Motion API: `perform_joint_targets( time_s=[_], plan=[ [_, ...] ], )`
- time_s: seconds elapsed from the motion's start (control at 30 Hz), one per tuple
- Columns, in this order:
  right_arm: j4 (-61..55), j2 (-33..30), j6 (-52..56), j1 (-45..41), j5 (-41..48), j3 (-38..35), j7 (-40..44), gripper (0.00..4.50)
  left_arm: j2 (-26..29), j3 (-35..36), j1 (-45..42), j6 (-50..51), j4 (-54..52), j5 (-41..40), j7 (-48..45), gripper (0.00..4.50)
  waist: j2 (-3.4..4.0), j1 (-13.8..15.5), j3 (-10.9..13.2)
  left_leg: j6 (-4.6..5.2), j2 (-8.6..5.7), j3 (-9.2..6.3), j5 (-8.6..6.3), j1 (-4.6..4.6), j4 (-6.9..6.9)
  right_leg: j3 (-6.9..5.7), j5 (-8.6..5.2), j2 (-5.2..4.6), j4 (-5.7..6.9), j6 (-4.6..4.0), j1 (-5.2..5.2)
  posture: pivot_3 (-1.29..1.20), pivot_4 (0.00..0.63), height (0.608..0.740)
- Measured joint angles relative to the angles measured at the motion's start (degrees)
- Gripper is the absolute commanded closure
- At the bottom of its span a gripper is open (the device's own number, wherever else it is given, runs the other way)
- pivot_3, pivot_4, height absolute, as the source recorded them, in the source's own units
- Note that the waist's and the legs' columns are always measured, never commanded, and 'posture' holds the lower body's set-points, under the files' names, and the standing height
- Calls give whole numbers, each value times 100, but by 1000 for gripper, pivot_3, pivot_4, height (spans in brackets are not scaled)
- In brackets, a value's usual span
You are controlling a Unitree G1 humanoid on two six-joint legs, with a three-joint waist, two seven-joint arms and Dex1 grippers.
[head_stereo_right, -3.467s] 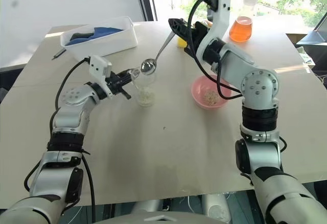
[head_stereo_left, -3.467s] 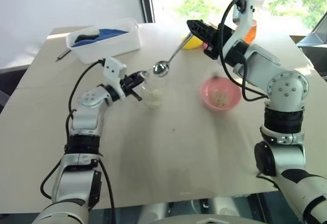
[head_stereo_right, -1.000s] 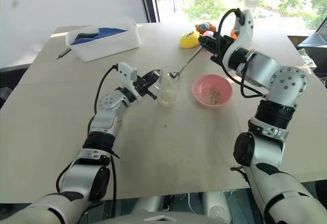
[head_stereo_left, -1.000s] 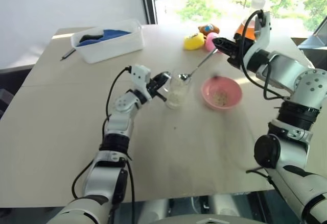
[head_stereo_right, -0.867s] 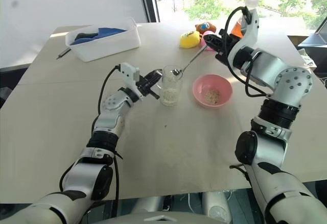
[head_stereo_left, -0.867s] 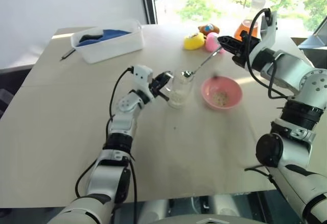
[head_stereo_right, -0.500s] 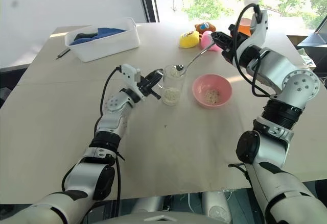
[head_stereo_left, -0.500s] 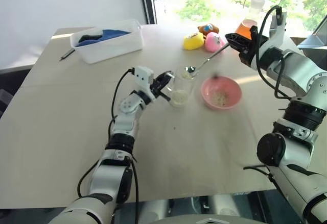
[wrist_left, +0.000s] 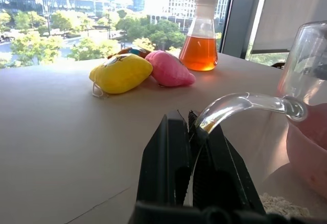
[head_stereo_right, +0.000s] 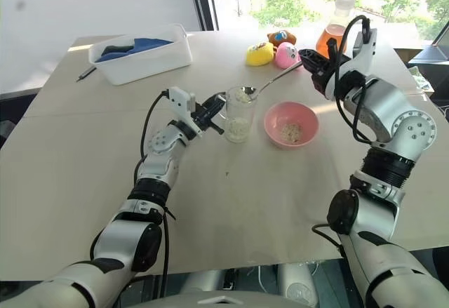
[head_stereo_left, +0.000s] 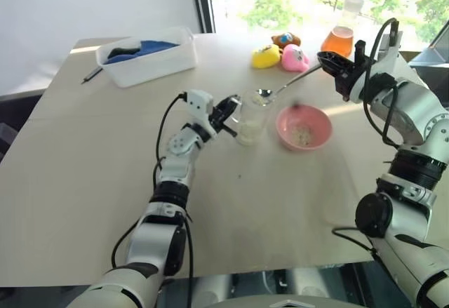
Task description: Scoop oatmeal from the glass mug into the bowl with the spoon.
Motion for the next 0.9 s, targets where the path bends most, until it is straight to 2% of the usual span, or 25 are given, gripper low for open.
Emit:
perform_joint_targets(
  time_s=[0.2, 0.47, 0.7, 0.9],
  plan=[
    [-55, -158, -385, 236, 626, 168, -232, 4500, -10, 18, -61, -140, 144, -2, -6, 4369, -1, 2, 1, 2, 1, 0, 0, -2, 0, -1, 0, 0, -2, 0, 0, 0, 150, 740],
    [-286, -618, -969, 502, 1280, 268, -464, 4500, 251, 181, -184, -283, 544, -4, -73, 4369, -2, -3, 1, 23, 2, 2, -11, -2, 0, -1, 0, 4, -3, 1, 0, 0, 150, 740],
    [-210, -1372, -1109, 864, 1383, 255, -404, 4500, 492, 396, -243, -390, 785, -15, -57, 4369, -3, -1, 2, 29, 5, 10, -14, -4, 0, 2, 1, 3, -7, 2, 1, 0, 150, 740],
    [-50, -2026, -901, 885, 975, 673, 198, 4500, 498, 403, -234, -418, 806, -14, -15, 4369, -5, 1, 3, 32, 6, 16, -15, -2, 1, 6, 3, 3, -7, 5, 1, 0, 150, 740]
  ],
)
